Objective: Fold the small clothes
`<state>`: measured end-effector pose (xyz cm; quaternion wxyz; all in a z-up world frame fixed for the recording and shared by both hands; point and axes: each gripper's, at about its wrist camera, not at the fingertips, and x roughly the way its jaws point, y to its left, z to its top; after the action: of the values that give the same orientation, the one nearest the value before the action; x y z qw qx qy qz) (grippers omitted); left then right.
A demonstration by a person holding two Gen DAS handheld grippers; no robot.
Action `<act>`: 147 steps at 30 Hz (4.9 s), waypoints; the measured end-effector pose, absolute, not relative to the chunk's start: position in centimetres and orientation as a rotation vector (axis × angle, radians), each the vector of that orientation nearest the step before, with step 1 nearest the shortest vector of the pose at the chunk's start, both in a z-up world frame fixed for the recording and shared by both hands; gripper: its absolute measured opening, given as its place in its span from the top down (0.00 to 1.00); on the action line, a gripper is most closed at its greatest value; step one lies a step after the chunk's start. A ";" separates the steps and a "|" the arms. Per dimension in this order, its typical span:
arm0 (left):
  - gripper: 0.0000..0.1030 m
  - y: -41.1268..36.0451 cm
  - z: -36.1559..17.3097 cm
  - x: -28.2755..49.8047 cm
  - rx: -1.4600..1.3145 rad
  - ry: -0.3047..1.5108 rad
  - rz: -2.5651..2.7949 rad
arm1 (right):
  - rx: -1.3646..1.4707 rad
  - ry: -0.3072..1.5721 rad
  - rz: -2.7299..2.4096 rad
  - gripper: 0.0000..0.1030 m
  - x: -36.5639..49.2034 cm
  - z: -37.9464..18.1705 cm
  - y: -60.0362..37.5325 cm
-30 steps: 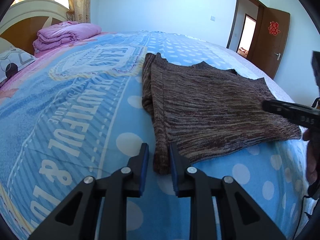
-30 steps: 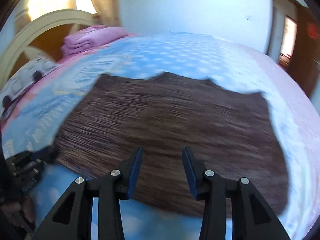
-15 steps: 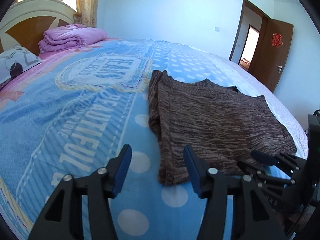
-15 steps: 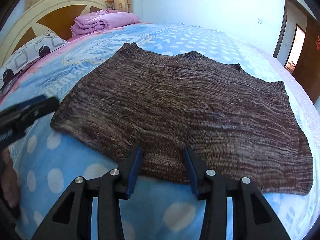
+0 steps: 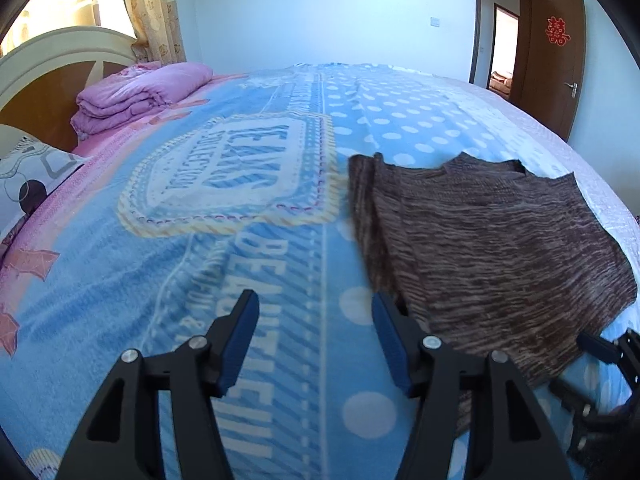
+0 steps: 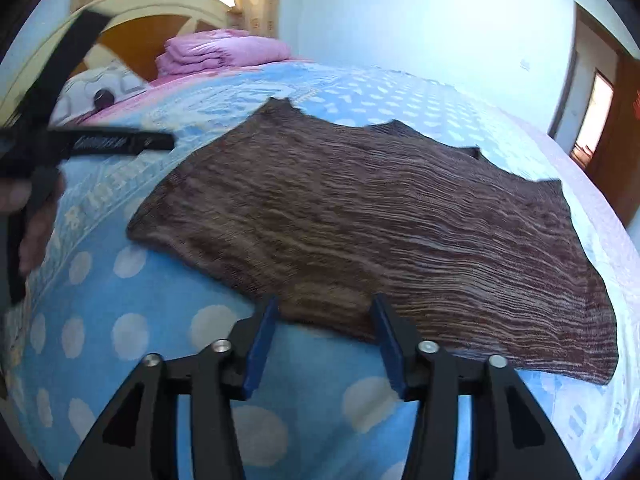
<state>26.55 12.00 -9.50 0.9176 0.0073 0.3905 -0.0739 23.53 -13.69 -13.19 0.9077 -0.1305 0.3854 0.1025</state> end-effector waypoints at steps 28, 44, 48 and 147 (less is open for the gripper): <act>0.30 9.1 -12.3 35.9 -0.088 0.918 -0.348 | -0.737 0.634 0.229 0.45 24.4 -15.2 -1.1; 0.76 10.0 -13.2 37.5 -0.241 0.913 -0.454 | -0.754 0.590 0.257 0.92 22.9 -16.6 0.1; 0.84 11.6 -14.0 37.8 -0.373 0.916 -0.498 | -0.690 0.596 0.282 0.93 23.9 -16.4 -1.2; 0.83 -23.2 -2.1 30.9 -0.074 0.899 -0.837 | 0.908 0.493 0.096 0.97 17.6 -14.0 -40.0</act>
<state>30.91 -23.16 -2.15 0.8165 -0.0349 0.4218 -0.3926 17.64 -39.97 -13.95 0.8685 0.4337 0.2354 0.0459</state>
